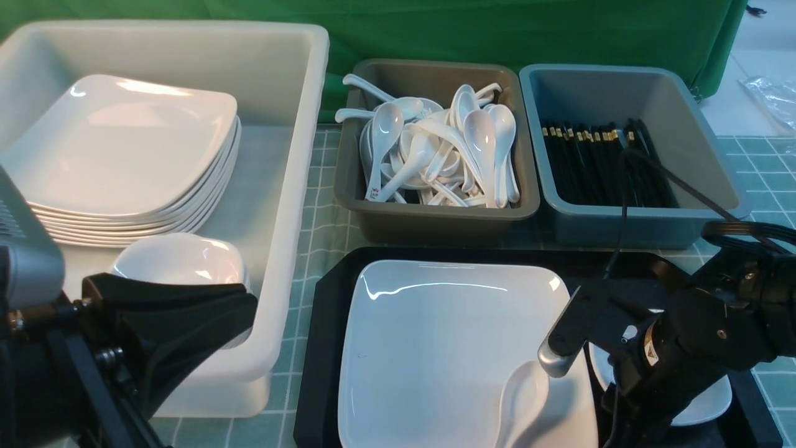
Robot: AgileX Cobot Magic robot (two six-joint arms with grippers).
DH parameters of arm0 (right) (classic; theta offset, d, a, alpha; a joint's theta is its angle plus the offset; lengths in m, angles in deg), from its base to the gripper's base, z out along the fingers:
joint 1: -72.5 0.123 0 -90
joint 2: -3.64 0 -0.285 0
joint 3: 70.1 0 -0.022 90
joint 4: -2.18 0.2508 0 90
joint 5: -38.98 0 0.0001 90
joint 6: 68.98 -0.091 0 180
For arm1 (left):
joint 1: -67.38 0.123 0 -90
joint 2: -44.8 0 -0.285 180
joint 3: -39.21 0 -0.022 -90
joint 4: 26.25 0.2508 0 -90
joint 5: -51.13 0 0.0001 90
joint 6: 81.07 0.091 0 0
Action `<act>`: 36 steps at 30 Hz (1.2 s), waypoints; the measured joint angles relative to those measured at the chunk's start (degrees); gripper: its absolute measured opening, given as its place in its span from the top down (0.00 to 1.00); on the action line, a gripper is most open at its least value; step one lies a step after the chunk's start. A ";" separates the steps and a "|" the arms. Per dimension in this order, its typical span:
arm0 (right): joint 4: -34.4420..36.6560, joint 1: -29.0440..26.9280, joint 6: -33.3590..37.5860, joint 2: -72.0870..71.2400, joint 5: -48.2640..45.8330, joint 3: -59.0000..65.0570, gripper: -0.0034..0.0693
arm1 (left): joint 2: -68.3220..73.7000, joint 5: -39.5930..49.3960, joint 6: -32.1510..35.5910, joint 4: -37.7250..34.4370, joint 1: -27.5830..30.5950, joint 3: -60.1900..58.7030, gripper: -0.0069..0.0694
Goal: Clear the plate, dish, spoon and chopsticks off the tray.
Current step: Use the right arm to grab a small plate from the dinner plate, then use the right arm to put the small plate into the large storage box on the left
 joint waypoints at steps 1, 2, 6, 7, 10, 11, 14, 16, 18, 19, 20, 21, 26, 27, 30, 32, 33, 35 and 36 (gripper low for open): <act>-0.60 0.51 0.00 -0.15 -1.46 -0.83 0.61 | 0.00 0.02 0.06 0.00 0.00 0.00 0.89; -0.99 0.77 -0.20 -0.36 -3.03 -1.35 0.62 | 0.00 0.07 0.12 0.00 0.00 0.00 0.89; -1.01 3.13 -1.54 -3.49 -14.79 -7.48 0.82 | -0.02 0.58 0.12 0.00 0.00 0.00 0.89; -0.82 3.49 -2.23 -4.67 -18.02 -8.79 0.84 | -0.02 0.84 0.12 0.06 0.00 0.00 0.89; 0.28 5.70 -5.64 -9.70 -27.87 -16.68 0.87 | -0.02 3.42 -1.56 2.58 0.00 1.48 0.89; 0.57 6.42 -6.05 -11.03 -28.77 -19.05 0.87 | -0.02 4.59 -2.96 4.65 0.00 2.50 0.89; 2.84 10.05 -5.60 -13.80 -30.45 -28.67 0.87 | -0.41 9.85 -10.85 12.61 0.00 5.75 0.89; 4.64 14.29 -3.31 -13.44 -29.56 -36.68 0.87 | -1.74 14.87 -17.57 20.40 0.00 8.01 0.89; 5.26 16.56 -2.02 -12.36 -28.67 -40.16 0.87 | -2.85 16.83 -21.51 24.48 0.00 8.73 0.89; 5.66 20.32 0.28 -10.42 -26.70 -45.46 0.87 | -5.29 19.75 -26.43 29.17 0.00 9.26 0.89; 5.85 22.69 2.19 -8.60 -25.23 -48.58 0.87 | -7.22 21.47 -30.03 32.36 0.00 9.40 0.89; 6.01 24.55 4.42 -6.92 -23.70 -50.89 0.87 | -9.32 23.58 -33.49 35.32 0.00 9.47 0.89; 6.85 32.53 13.54 4.16 -17.74 -61.09 0.87 | -17.93 32.49 -43.18 43.57 0.00 9.77 0.89; 7.01 34.25 15.84 8.01 -16.40 -63.94 0.87 | -20.62 34.80 -44.25 44.49 0.00 9.77 0.89; 7.33 35.86 18.01 15.09 -15.46 -69.18 0.87 | -25.04 37.52 -45.02 45.21 0.00 9.77 0.89; 7.32 35.93 18.68 20.87 -15.34 -72.95 0.87 | -27.46 38.58 -45.37 45.26 0.00 9.77 0.89; 7.23 35.93 18.80 22.83 -15.34 -73.89 0.87 | -28.13 38.91 -45.47 45.26 0.00 9.77 0.89; 7.10 35.87 19.05 27.70 -15.34 -77.34 0.87 | -29.38 39.50 -45.57 45.37 0.00 9.77 0.89; 7.10 35.87 19.05 28.09 -15.34 -77.34 0.87 | -29.38 39.57 -45.57 45.37 0.00 9.77 0.89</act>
